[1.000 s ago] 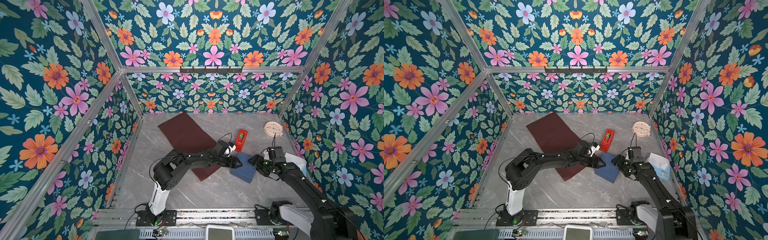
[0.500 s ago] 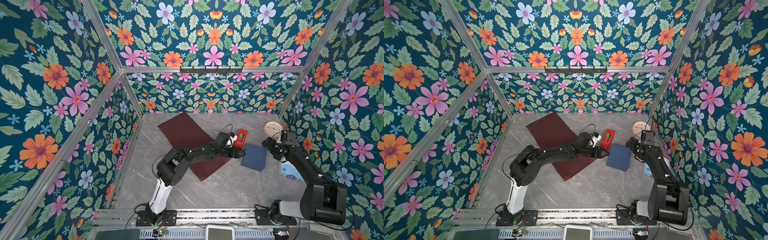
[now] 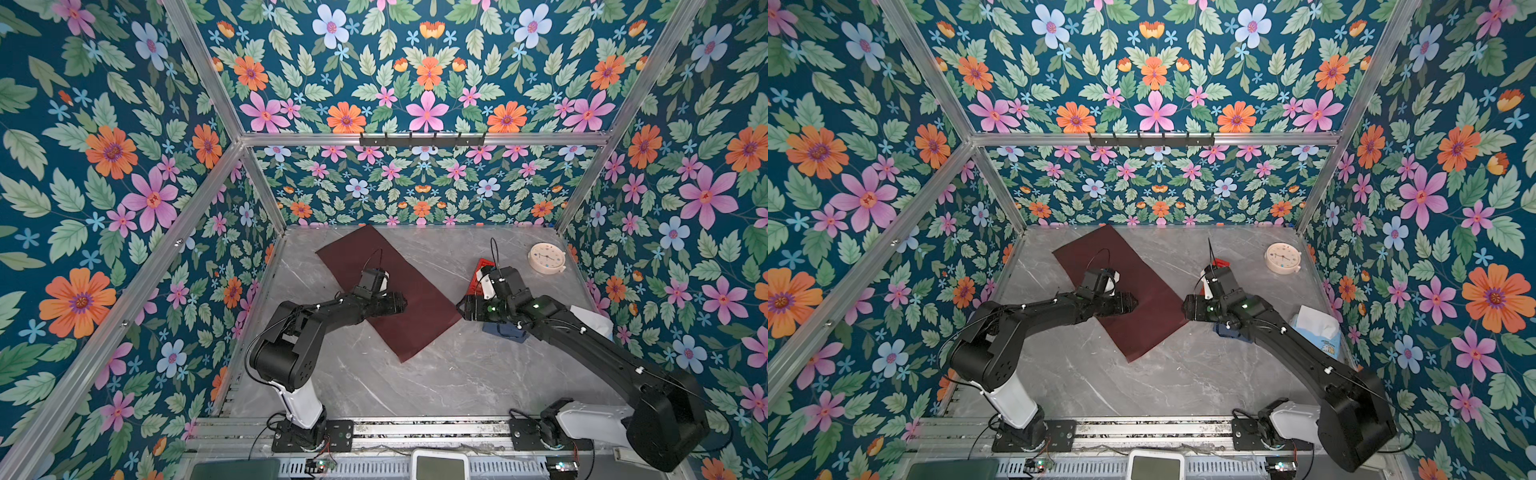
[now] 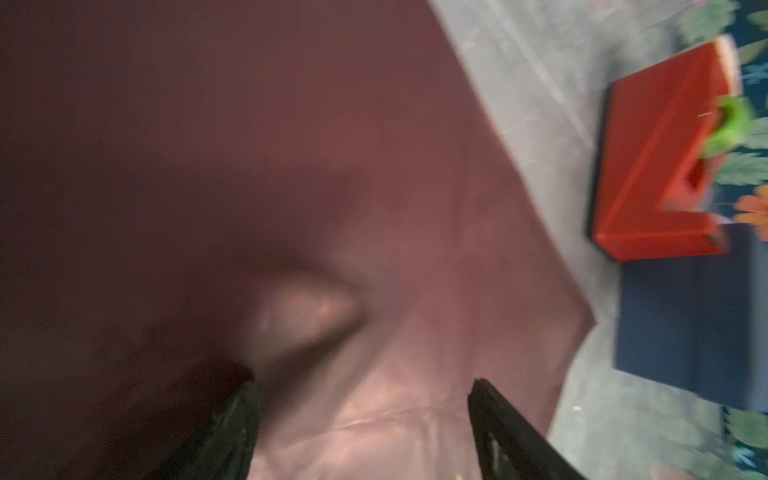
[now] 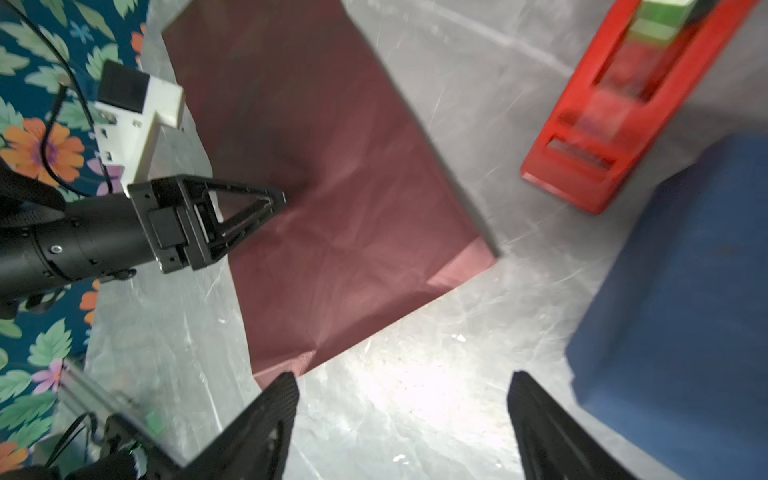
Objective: Wrap the gift box in paper
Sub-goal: 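Grip the maroon paper edges with both grippers and drag it nearer the robot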
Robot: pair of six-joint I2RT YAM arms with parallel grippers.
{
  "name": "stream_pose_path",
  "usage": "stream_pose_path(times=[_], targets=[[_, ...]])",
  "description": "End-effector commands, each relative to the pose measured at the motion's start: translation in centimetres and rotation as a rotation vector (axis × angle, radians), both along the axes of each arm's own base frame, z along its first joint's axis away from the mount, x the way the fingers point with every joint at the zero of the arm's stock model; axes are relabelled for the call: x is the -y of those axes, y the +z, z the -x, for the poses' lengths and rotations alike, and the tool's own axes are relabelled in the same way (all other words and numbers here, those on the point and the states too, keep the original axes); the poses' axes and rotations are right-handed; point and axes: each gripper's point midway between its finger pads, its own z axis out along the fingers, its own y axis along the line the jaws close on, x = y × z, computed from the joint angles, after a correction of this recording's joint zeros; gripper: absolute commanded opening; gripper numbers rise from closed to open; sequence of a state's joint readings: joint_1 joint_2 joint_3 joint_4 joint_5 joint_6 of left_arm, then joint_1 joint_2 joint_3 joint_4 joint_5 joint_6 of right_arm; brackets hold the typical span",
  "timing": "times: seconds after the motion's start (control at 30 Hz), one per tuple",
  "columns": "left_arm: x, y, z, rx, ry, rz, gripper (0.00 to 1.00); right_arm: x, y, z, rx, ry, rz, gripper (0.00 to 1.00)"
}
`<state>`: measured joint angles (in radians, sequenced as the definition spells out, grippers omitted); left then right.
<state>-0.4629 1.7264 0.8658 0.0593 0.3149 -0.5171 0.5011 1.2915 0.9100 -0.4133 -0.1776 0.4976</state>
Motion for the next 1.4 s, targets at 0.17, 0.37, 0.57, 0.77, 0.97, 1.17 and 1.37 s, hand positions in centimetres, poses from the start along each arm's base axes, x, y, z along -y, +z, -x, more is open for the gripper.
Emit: stream_pose_path(times=[0.17, 0.37, 0.57, 0.77, 0.97, 1.17, 1.37], targets=[[-0.1, -2.4, 5.7, -0.101, -0.03, -0.034, 0.8, -0.5, -0.2, -0.1, -0.027, 0.018, -0.004, 0.82], [7.4, -0.1, 10.6, -0.086, -0.133, 0.118, 0.81, 0.9, -0.9, -0.4, -0.11, -0.012, -0.053, 0.82], [6.5, 3.6, 8.5, 0.044, -0.08, 0.128, 0.81, 0.4, -1.6, 0.9, -0.172, -0.01, -0.124, 0.79], [-3.8, 3.2, 0.9, 0.091, 0.17, 0.051, 0.78, -4.4, -4.5, 2.3, -0.237, 0.067, -0.158, 0.77], [-7.5, -0.7, -0.1, 0.004, 0.239, -0.003, 0.76, -5.1, -7.7, 1.7, -0.289, 0.055, -0.127, 0.75], [-9.2, -2.4, 4.1, -0.054, 0.261, -0.025, 0.76, -4.8, -9.6, 1.5, -0.321, 0.089, -0.056, 0.74], [-10.5, -3.4, 9.1, -0.115, 0.307, 0.007, 0.76, -4.8, -11.2, 0.8, -0.364, 0.111, 0.004, 0.74]])
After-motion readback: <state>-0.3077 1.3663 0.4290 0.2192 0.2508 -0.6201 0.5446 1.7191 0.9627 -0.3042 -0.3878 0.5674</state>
